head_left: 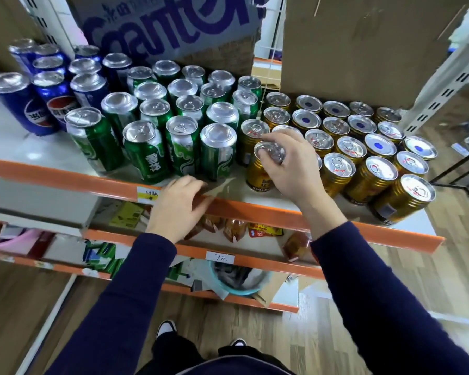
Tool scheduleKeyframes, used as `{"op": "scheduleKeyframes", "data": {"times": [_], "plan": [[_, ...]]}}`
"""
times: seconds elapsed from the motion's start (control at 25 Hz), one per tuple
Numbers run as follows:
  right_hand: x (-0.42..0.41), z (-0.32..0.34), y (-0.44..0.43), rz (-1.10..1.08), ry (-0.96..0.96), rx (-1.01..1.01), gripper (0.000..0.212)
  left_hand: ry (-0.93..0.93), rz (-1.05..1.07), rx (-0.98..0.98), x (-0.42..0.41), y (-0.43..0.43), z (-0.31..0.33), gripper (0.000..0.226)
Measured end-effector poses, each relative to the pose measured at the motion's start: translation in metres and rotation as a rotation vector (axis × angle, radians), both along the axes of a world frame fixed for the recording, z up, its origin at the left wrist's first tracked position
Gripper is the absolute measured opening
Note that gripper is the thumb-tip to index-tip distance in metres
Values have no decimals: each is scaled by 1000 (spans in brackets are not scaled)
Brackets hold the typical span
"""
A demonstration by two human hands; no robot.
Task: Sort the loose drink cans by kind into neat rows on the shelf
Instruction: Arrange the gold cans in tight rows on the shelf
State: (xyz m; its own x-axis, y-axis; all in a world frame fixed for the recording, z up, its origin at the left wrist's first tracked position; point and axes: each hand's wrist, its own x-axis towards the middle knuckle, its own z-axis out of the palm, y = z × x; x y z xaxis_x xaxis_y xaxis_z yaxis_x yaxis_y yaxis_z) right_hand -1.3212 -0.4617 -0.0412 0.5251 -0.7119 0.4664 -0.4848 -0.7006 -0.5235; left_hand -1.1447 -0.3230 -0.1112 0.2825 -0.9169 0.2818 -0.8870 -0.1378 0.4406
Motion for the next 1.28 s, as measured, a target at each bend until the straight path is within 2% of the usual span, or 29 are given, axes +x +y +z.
{"op": "scheduleKeyframes", "data": {"times": [0.12,0.4,0.56,0.88,1.12,1.28], "plan": [[2,-8,32,64,-90,-23,16,-14,58,-28,13,19,3,31],[98,-19,93,321,12,45,18,-42,285,-72,79,107,12,30],[191,-29,139,442,58,62,19,-102,462,-88,152,184,17,30],[372,-44,248,574,153,99,25,-179,627,-37,310,320,31,20],[461,-53,258,557,167,126,26,-118,674,-16,395,346,19,20],[542,-56,243,551,59,169,20,-49,642,-14,464,337,13,21]]}}
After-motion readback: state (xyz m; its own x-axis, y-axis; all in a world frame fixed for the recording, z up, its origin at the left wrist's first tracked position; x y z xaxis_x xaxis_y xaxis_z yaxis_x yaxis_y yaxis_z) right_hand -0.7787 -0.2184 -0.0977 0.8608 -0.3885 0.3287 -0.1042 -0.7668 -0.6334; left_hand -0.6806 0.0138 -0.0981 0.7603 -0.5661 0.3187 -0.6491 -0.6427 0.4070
